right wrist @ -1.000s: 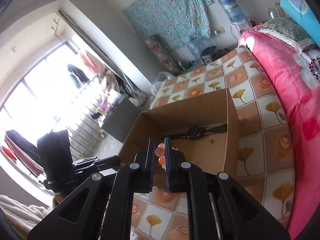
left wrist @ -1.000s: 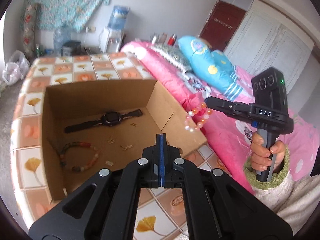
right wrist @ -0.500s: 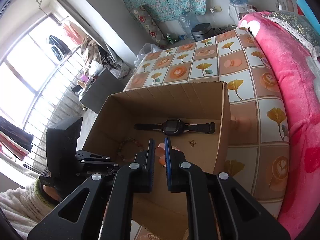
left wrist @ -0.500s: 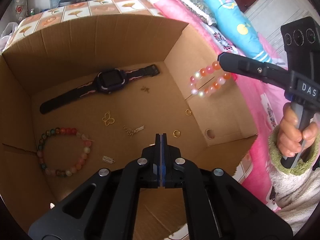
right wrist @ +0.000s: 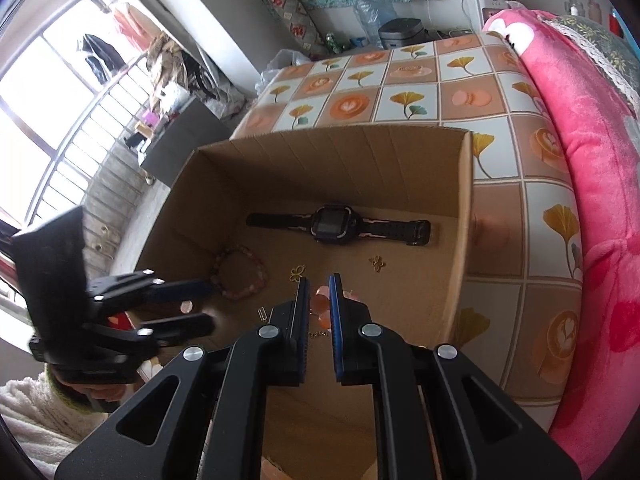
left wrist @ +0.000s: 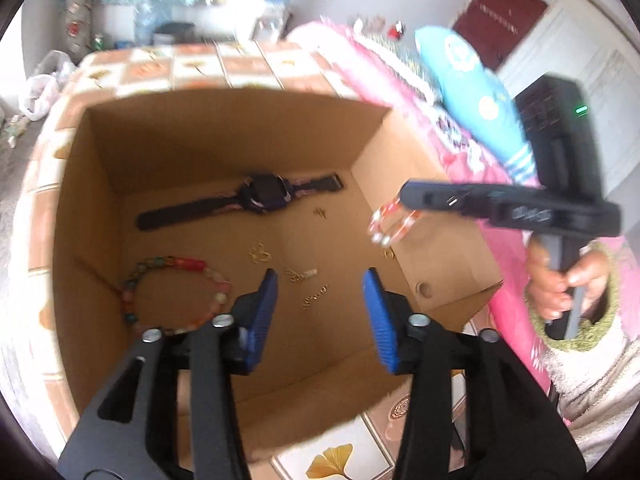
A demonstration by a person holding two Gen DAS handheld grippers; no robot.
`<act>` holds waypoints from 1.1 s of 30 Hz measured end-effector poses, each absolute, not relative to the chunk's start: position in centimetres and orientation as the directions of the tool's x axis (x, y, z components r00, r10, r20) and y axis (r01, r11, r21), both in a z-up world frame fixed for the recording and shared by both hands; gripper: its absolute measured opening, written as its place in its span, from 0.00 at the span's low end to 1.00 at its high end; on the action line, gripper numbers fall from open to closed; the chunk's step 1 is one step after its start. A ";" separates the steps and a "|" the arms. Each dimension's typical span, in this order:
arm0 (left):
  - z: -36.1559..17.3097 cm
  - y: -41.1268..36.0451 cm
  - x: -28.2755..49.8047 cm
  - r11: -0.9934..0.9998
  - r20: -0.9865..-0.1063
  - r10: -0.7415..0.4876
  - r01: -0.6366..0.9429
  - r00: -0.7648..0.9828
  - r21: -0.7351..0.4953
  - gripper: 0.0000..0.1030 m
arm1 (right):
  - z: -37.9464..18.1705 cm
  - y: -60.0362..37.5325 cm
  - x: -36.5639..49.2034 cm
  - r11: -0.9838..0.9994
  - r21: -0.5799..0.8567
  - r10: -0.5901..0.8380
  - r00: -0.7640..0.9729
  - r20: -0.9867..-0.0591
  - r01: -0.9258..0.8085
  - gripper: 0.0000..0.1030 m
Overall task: Organize jewelry
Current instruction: 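Withdraw both grippers from the box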
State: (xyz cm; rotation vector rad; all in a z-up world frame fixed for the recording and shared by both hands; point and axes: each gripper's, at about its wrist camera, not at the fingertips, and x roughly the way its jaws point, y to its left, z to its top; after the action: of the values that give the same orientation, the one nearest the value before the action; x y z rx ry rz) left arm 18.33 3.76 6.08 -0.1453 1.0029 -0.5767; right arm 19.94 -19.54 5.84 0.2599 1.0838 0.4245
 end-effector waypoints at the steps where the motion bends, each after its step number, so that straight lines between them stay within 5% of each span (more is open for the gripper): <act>1: 6.6 4.5 17.8 0.849 -0.740 -0.514 0.379 0.433 -0.368 0.50 | 5.7 -19.3 20.1 0.894 0.396 0.448 0.393 -0.803 -0.210 0.10; 8: 9.1 8.7 15.4 0.891 -0.686 -0.453 0.305 0.569 -0.336 0.69 | 5.6 -17.5 20.0 0.957 0.192 0.267 0.389 -0.882 -0.219 0.11; 13: 9.6 11.4 14.6 0.914 -0.663 -0.405 0.251 0.629 -0.321 0.71 | 6.8 -18.1 19.3 0.964 0.173 0.245 0.424 -0.872 -0.201 0.11; 17: 9.4 13.1 14.0 0.934 -0.660 -0.349 0.191 0.665 -0.301 0.77 | 8.6 -19.3 18.1 0.967 0.194 0.252 0.487 -0.836 -0.167 0.16; 19: 9.1 13.9 13.7 0.935 -0.657 -0.338 0.163 0.673 -0.315 0.81 | 9.8 -20.3 16.9 0.970 0.205 0.245 0.544 -0.803 -0.134 0.38; 22: 7.8 15.0 13.9 0.926 -0.677 -0.344 0.114 0.651 -0.360 0.82 | 10.7 -22.3 14.9 0.970 0.236 0.223 0.613 -0.758 -0.061 0.46; 33: 2.0 14.0 15.8 0.819 -0.706 -0.510 0.025 0.490 -0.574 0.82 | 1.5 -24.3 13.0 0.865 0.492 0.416 0.406 -0.814 0.101 0.53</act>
State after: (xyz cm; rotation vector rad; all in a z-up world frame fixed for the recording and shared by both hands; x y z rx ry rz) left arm 15.84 14.04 1.97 -0.5393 1.0159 -0.3449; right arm 13.04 -24.28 1.53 0.5163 1.1490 0.2106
